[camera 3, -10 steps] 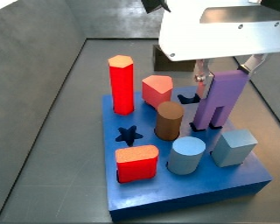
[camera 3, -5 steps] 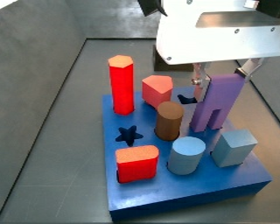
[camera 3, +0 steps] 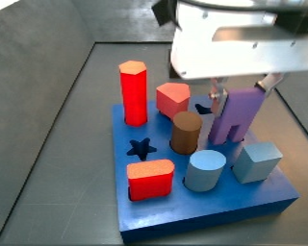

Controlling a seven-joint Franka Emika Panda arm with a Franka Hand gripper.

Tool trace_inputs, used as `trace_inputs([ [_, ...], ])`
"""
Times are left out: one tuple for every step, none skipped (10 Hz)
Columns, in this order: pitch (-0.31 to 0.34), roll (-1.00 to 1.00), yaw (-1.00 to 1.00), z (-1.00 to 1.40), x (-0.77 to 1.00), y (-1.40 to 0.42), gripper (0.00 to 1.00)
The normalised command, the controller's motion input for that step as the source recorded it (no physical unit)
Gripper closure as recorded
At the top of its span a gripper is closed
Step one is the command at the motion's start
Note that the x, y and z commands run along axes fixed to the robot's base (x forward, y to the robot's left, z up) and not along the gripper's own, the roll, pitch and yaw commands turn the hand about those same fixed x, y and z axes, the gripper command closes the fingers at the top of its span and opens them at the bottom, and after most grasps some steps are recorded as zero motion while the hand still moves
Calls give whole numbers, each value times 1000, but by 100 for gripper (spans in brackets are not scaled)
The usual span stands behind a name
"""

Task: Pick up the double-square object. Move up. Rotate the double-square object. Place the double-square object on the fixture. Regrasp the double-square object. Move to above the board. Insert the double-square object.
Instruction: Insert the double-square object.

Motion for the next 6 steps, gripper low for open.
trace_inputs([
  [0, 41, -134, -420, 183, 0, 100],
  [0, 41, -131, -500, 214, -3, 100],
  [0, 41, -103, -431, 149, 0, 100],
  [0, 0, -63, -243, 109, 0, 100],
  [0, -39, 0, 0, 0, 0, 100],
  [0, 0, 0, 0, 0, 0, 100],
])
